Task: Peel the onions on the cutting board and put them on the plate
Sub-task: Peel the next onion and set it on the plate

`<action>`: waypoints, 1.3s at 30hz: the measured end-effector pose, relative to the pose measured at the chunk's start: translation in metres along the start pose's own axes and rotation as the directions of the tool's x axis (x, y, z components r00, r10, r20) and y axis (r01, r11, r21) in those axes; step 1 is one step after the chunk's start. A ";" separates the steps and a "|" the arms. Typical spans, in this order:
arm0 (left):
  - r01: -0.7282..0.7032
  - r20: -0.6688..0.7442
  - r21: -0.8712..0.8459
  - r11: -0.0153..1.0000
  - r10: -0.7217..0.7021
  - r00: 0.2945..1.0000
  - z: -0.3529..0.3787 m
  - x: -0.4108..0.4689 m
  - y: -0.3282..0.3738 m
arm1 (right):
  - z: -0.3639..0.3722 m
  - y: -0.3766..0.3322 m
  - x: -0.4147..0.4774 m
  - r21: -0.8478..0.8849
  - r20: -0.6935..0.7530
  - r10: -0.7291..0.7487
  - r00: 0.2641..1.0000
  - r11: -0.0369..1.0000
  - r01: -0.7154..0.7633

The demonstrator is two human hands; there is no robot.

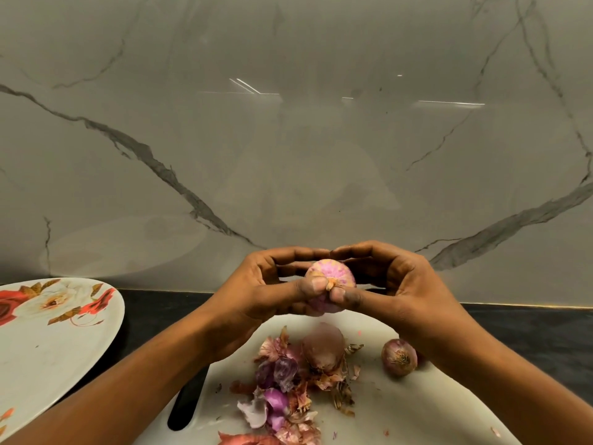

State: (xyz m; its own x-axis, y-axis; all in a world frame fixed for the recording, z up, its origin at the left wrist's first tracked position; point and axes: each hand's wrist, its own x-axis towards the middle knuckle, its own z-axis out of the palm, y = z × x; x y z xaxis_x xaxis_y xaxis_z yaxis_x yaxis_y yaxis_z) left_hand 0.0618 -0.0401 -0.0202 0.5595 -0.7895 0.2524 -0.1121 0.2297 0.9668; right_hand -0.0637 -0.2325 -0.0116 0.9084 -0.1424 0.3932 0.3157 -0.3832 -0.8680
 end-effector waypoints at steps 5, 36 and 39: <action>-0.018 0.033 0.035 0.999 0.017 0.999 -0.002 -0.001 -0.001 | -0.002 0.002 0.002 0.005 -0.041 0.017 0.999 1.000 -0.017; -0.026 0.062 0.138 0.990 0.018 0.998 -0.002 -0.001 -0.007 | -0.004 0.002 0.001 0.144 0.051 0.208 0.977 0.966 -0.213; -0.030 0.081 0.152 0.988 0.018 0.997 -0.002 -0.002 -0.005 | -0.004 0.001 0.001 0.150 0.060 0.216 0.974 0.963 -0.223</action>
State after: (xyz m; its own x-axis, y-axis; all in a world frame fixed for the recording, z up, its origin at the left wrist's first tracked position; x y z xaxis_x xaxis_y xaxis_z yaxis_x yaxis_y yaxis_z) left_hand 0.0632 -0.0389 -0.0259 0.4894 -0.8286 0.2719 -0.2521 0.1640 0.9537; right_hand -0.0635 -0.2371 -0.0109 0.9699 -0.1670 0.1772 0.1426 -0.2002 -0.9693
